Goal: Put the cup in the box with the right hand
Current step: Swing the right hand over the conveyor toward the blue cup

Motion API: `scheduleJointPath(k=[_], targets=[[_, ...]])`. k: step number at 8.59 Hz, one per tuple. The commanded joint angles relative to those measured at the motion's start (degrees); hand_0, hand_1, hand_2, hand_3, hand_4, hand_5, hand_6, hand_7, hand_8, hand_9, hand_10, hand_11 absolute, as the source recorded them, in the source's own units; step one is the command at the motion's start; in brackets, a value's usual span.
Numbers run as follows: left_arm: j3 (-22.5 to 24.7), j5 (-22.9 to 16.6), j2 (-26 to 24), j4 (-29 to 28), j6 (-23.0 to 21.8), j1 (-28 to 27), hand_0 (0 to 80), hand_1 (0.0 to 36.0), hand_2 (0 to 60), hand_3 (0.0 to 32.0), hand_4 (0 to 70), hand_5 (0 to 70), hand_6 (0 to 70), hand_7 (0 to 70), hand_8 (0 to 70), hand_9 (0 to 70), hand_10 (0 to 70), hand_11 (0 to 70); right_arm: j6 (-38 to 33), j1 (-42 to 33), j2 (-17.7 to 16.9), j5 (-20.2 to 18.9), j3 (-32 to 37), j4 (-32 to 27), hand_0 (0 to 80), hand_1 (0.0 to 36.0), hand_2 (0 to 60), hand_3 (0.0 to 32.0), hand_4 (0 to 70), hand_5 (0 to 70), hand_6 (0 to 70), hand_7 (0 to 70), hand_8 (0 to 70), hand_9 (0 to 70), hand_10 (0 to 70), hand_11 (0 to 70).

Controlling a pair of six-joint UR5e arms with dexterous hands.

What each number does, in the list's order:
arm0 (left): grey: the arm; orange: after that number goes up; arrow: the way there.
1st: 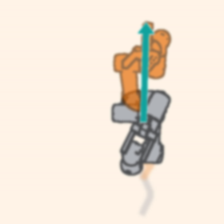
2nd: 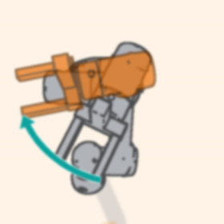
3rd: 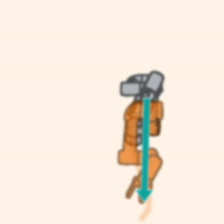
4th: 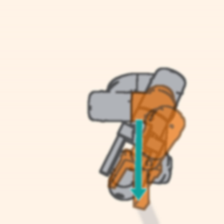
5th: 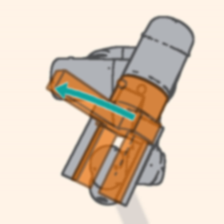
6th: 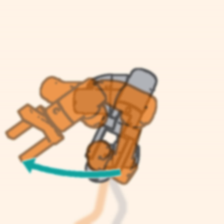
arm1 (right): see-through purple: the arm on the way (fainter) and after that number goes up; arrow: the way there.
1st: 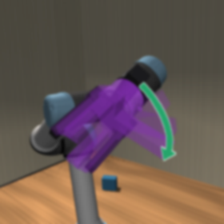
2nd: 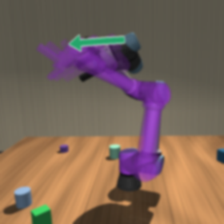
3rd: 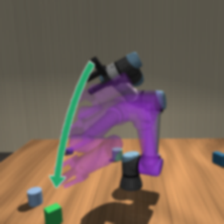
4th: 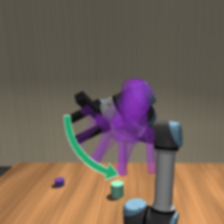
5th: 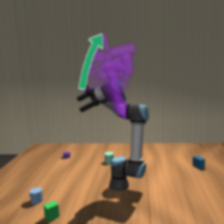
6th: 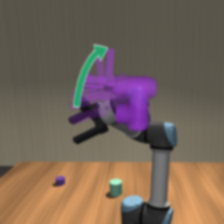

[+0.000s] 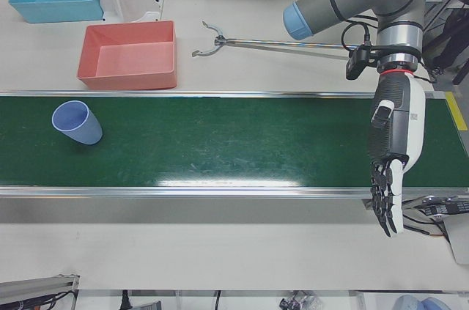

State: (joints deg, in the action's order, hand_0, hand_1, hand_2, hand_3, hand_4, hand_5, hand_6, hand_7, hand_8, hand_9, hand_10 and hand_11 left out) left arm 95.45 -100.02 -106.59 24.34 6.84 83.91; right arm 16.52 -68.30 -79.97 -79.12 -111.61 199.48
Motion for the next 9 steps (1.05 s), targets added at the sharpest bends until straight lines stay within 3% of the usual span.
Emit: scheduleJointPath(k=[1,9], targets=[[0.0,0.0,0.0,0.0,0.0,0.0,0.0,0.0,0.0,0.0,0.0,0.0,0.0,0.0,0.0,0.0,0.0,0.0,0.1,-3.1,-1.3,-1.9,0.5,-0.2,54.0,12.2,0.0,3.0,28.7,5.2,5.2,24.9,2.1,7.2,4.5,8.2],[0.0,0.0,0.0,0.0,-0.1,0.0,0.0,0.0,0.0,0.0,0.0,0.0,0.0,0.0,0.0,0.0,0.0,0.0,0.3,-2.7,-1.7,-1.9,1.0,-0.7,53.7,11.8,0.0,1.2,27.0,5.3,5.2,23.0,2.8,7.8,4.8,8.6]])
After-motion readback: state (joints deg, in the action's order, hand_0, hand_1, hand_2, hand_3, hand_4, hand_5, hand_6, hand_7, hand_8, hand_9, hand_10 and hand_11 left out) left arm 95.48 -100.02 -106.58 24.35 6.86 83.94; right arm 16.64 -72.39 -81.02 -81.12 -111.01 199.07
